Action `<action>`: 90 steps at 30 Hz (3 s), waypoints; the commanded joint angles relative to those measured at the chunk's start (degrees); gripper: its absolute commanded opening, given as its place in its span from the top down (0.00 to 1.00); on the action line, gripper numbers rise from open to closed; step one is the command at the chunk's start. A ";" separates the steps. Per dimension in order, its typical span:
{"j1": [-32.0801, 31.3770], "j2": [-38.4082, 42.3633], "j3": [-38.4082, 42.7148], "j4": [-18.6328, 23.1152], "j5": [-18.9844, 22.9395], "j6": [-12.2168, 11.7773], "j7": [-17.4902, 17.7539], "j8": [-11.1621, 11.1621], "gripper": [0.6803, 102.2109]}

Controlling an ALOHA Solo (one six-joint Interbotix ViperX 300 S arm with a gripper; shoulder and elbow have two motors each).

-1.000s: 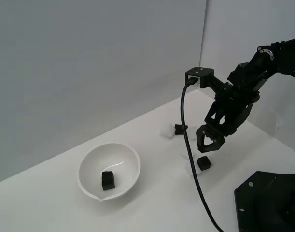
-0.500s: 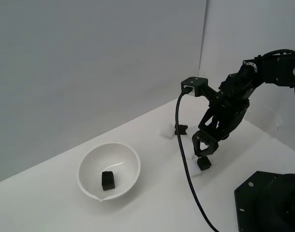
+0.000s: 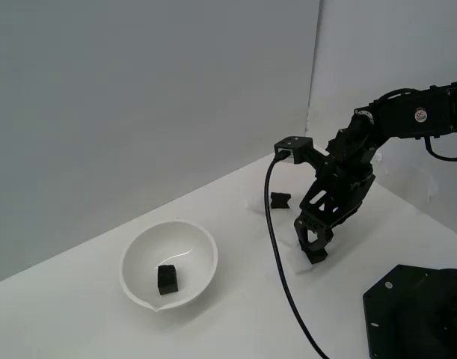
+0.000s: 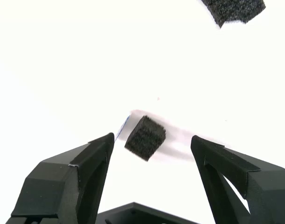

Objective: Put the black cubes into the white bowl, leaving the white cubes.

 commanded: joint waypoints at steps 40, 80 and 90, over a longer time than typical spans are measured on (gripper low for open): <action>-0.18 -1.93 -1.67 -0.18 -0.26 2.72 2.11 0.70 0.72; -22.32 2.29 2.46 -20.30 -20.57 -12.30 0.18 -0.62 0.75; -26.63 -5.19 -4.83 -23.99 -24.26 -13.54 -4.92 -0.62 0.75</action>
